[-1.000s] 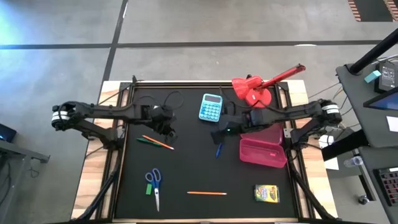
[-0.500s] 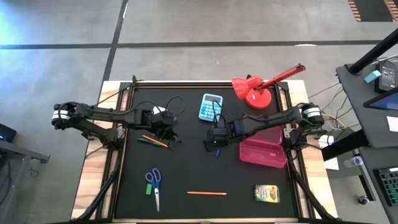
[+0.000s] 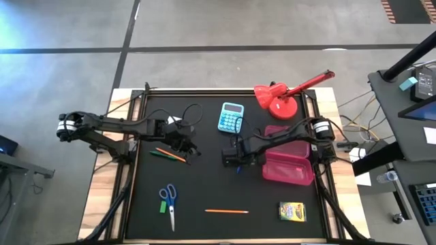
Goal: Pack school essentials
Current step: Put the blue pen into the red supply box, then put the top orange pencil into the red supply box
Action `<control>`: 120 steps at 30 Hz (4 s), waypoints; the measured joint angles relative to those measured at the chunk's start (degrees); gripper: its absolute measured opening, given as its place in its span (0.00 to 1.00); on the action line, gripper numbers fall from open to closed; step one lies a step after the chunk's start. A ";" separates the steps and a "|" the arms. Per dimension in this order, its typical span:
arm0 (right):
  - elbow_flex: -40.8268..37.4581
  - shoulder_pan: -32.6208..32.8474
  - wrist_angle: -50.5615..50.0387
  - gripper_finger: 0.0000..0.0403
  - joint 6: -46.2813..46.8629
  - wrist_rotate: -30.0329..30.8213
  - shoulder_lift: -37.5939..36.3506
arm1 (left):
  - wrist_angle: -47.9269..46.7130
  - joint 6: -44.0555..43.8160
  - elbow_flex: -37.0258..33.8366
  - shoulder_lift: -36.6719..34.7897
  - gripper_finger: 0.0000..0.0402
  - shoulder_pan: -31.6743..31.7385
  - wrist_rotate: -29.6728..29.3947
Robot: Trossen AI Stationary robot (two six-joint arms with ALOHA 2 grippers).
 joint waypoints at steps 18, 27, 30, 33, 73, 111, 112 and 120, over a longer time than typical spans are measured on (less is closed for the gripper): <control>0.11 -0.01 0.86 0.12 -1.29 0.72 1.35 | 0.10 8.68 0.00 -0.02 0.48 0.86 0.55; -0.11 0.43 1.08 0.05 -5.71 1.29 0.04 | 0.10 8.87 0.00 -0.16 0.48 1.13 0.60; -0.26 0.53 1.11 0.05 -8.79 2.21 -2.05 | 0.10 8.87 0.00 -0.30 0.48 1.13 0.62; -0.21 0.64 1.38 0.05 -12.11 3.52 -5.79 | 0.10 8.87 0.00 -0.46 0.48 1.13 0.60; -14.23 10.65 -32.50 0.05 -40.01 -3.43 -34.75 | 2.10 4.18 0.00 -1.03 0.48 1.08 0.30; -9.63 12.66 -30.24 0.43 -29.12 4.44 -35.21 | -3.87 15.70 -0.02 -1.03 0.48 0.89 4.84; -7.99 12.66 -29.37 0.43 -27.93 6.86 -35.21 | -6.63 16.44 -0.02 -1.03 0.48 0.89 4.51; 0.06 12.66 -14.79 0.44 -33.53 22.06 -32.79 | -21.55 31.18 -1.83 -1.03 0.48 0.43 -0.11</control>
